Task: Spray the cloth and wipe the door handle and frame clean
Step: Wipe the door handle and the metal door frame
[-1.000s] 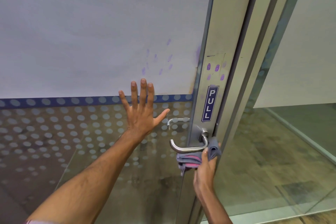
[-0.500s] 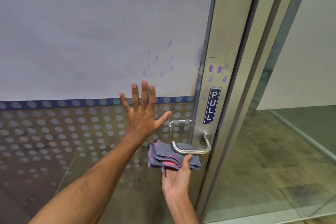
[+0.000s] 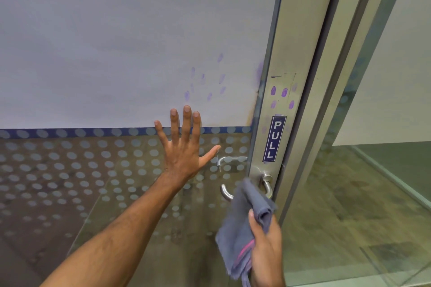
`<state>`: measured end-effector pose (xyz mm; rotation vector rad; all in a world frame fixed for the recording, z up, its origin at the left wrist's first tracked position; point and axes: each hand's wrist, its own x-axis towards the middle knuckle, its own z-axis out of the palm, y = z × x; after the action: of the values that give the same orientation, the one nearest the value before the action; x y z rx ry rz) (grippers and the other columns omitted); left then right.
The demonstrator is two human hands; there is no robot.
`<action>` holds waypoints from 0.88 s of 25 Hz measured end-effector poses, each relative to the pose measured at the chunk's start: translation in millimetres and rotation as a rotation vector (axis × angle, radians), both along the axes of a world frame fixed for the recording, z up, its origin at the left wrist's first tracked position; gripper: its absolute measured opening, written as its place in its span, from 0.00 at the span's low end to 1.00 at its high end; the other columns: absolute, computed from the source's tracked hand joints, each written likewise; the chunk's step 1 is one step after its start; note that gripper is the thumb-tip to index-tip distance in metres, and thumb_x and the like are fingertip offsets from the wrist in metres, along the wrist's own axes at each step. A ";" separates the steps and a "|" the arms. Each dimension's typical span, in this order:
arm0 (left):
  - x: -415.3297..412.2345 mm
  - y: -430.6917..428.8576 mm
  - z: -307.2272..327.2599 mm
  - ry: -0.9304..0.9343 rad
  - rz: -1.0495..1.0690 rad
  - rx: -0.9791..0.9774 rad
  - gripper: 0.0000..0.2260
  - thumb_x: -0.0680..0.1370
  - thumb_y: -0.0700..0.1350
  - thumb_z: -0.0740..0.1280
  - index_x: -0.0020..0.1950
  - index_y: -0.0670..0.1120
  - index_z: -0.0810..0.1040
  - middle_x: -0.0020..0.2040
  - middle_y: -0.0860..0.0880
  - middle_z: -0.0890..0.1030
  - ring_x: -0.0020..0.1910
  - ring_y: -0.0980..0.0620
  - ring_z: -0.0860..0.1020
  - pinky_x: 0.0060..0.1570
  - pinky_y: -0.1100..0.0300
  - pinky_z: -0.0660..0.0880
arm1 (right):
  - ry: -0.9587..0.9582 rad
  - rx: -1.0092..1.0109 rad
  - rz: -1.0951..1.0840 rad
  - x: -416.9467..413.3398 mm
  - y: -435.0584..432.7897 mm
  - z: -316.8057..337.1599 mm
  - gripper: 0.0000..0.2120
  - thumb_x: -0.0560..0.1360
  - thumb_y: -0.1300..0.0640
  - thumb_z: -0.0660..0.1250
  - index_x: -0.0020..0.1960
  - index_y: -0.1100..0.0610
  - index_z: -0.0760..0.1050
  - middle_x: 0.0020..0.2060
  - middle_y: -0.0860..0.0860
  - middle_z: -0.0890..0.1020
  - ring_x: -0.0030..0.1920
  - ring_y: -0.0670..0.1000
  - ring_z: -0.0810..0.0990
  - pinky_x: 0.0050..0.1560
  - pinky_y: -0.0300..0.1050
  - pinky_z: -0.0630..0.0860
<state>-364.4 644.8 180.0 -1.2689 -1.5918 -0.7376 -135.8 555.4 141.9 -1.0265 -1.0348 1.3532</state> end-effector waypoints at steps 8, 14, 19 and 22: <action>0.4 -0.5 -1.1 -0.004 0.004 -0.005 0.49 0.73 0.74 0.55 0.79 0.46 0.38 0.79 0.47 0.34 0.78 0.42 0.35 0.70 0.30 0.39 | -1.509 0.583 0.078 -59.1 46.3 2.1 0.26 0.72 0.58 0.61 0.69 0.61 0.63 0.60 0.55 0.75 0.60 0.57 0.72 0.67 0.53 0.64; 0.6 -1.9 -0.7 0.000 0.002 -0.003 0.49 0.73 0.74 0.56 0.79 0.46 0.39 0.79 0.47 0.34 0.78 0.42 0.35 0.70 0.30 0.40 | -1.525 1.146 0.054 -9.6 66.5 -48.5 0.33 0.65 0.58 0.58 0.71 0.60 0.64 0.63 0.56 0.77 0.62 0.58 0.75 0.66 0.54 0.65; 1.6 -1.8 0.7 -0.007 0.002 0.000 0.49 0.73 0.74 0.56 0.79 0.46 0.38 0.79 0.47 0.33 0.78 0.43 0.35 0.71 0.31 0.38 | -1.159 1.240 0.219 60.4 133.1 -53.5 0.28 0.69 0.66 0.63 0.69 0.59 0.64 0.63 0.56 0.76 0.66 0.54 0.68 0.73 0.50 0.56; 1.6 -1.5 0.3 -0.001 0.007 0.006 0.49 0.72 0.74 0.56 0.79 0.46 0.38 0.79 0.47 0.33 0.78 0.43 0.35 0.71 0.31 0.38 | -0.731 0.946 0.158 43.4 121.5 -74.6 0.26 0.72 0.67 0.60 0.70 0.58 0.65 0.69 0.54 0.70 0.72 0.52 0.64 0.74 0.54 0.58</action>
<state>-362.8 643.3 180.3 -1.2583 -1.5933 -0.7381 -92.5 677.0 67.3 -0.6871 -2.0596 0.4151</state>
